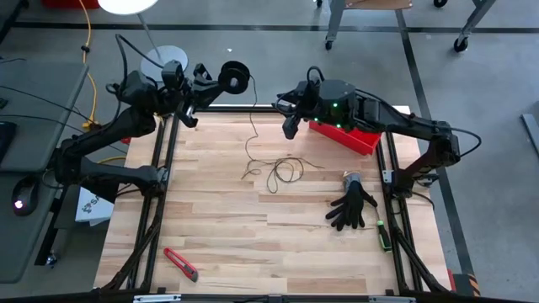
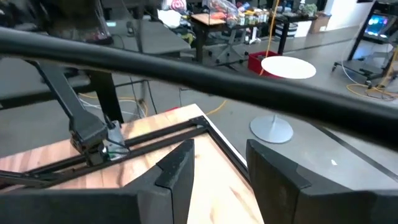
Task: Coil cords
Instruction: Coil the black wire on the spool
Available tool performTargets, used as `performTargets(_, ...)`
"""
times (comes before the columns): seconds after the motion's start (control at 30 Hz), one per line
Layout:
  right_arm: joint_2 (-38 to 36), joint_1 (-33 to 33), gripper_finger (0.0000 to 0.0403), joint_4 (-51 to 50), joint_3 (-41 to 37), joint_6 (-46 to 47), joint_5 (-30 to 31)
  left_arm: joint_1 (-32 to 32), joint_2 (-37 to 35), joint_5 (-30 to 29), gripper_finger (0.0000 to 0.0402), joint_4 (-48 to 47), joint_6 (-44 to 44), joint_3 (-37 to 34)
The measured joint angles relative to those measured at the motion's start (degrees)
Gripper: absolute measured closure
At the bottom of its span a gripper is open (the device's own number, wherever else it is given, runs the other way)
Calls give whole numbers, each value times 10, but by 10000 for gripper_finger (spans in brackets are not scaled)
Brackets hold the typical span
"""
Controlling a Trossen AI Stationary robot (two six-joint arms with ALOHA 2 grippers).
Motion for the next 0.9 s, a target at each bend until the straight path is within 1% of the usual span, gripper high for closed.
performTargets(0.13, -10, -14, 265, 11, 0, -2, -37, -1, 1, -17, 401, 100, -30, -49)
performTargets(0.23, -8, -26, 265, 28, 1, -2, -88, -4, 9, -38, 401, 178, -61, -86)
performTargets(0.3, -3, -33, 265, 48, 1, -2, -119, -4, 20, -45, 401, 209, -88, -104)
performTargets(0.37, -2, -41, 265, 53, 0, -1, -145, -4, 28, -46, 401, 221, -102, -108)
performTargets(0.53, 2, -53, 265, 69, 0, -2, -197, -4, 39, -46, 401, 226, -102, -107)
performTargets(0.63, 2, -55, 265, 76, -7, -23, -202, -4, 45, -41, 401, 224, -99, -108)
performTargets(0.73, 2, -60, 265, 82, -22, -24, -202, -4, 46, -41, 401, 226, -100, -107)
performTargets(0.83, 1, -65, 265, 67, -29, -23, -204, -4, 47, -41, 401, 225, -93, -107)
performTargets(0.9, 1, -67, 265, 60, -33, -22, -219, -4, 47, -36, 401, 226, -93, -107)
